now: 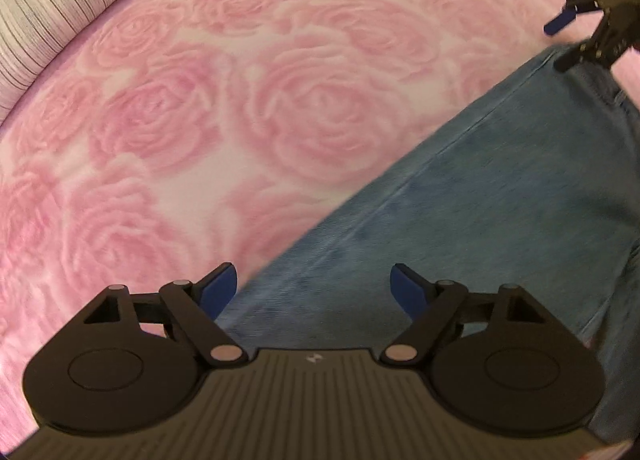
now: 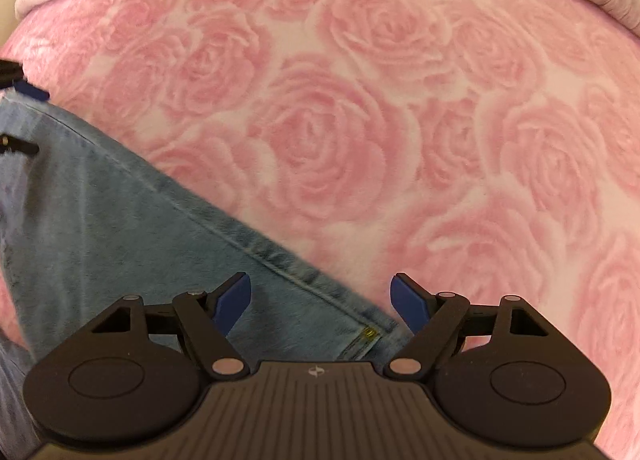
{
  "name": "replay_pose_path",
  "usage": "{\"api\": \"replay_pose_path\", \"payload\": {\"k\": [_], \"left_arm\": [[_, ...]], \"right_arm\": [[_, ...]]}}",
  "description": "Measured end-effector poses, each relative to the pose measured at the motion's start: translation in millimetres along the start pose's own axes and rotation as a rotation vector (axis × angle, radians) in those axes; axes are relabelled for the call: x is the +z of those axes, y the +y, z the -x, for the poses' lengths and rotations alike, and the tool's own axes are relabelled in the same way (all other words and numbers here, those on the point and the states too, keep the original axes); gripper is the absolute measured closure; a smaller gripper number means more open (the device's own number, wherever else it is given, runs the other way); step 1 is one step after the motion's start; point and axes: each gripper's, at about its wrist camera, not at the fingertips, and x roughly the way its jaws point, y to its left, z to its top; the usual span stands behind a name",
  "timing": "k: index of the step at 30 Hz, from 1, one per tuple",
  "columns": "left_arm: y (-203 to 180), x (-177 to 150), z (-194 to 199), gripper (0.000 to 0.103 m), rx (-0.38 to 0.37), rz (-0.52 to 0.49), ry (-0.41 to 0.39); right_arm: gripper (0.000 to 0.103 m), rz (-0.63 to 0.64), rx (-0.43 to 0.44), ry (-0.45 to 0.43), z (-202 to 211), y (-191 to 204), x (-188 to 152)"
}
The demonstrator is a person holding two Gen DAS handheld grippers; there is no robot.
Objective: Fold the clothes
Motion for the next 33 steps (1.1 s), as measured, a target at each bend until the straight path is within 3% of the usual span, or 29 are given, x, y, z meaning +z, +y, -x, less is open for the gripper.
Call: {"api": "replay_pose_path", "payload": {"k": [6, 8, 9, 10, 11, 12, 13, 14, 18, 22, 26, 30, 33], "left_arm": [[37, -18, -29, 0.025, -0.013, -0.072, 0.108], [47, -25, -27, 0.030, -0.058, -0.029, 0.073], [49, -27, -26, 0.037, -0.065, -0.015, 0.066], [51, -29, -24, 0.049, -0.072, -0.003, 0.060], [51, -31, -21, 0.058, -0.075, -0.003, 0.057], [49, -33, -18, 0.077, -0.071, -0.012, 0.056], [45, -37, -14, 0.093, -0.048, -0.038, 0.058], [41, -41, -9, 0.097, -0.033, -0.063, 0.056], [23, -58, 25, 0.100, 0.048, -0.097, -0.021], [0, -88, 87, 0.100, 0.108, 0.017, -0.162], [-56, -145, 161, 0.100, 0.139, 0.100, -0.260], [-120, -209, 203, 0.100, 0.059, 0.209, -0.230], [-166, -265, 198, 0.100, -0.047, 0.316, -0.131]], "right_arm": [[0.023, 0.045, 0.041, 0.084, -18, -14, 2], [0.031, 0.044, 0.049, 0.094, -18, -16, 2], [0.041, 0.043, 0.048, 0.101, -18, -17, 3], [0.060, 0.036, 0.052, 0.104, -15, -18, 3], [0.068, 0.031, 0.053, 0.108, -12, -18, 2], [0.082, 0.020, 0.064, 0.114, -9, -18, 1], [0.087, 0.016, 0.071, 0.119, -5, -17, 0], [0.088, 0.025, 0.058, 0.110, -1, -13, -2], [0.090, 0.071, -0.048, 0.030, 32, 13, -10], [0.091, 0.100, -0.171, -0.091, 83, 43, -29], [0.091, 0.128, -0.273, -0.209, 145, 97, -71], [0.091, 0.141, -0.345, -0.244, 195, 160, -140], [0.090, 0.136, -0.354, -0.142, 197, 202, -202]]}}
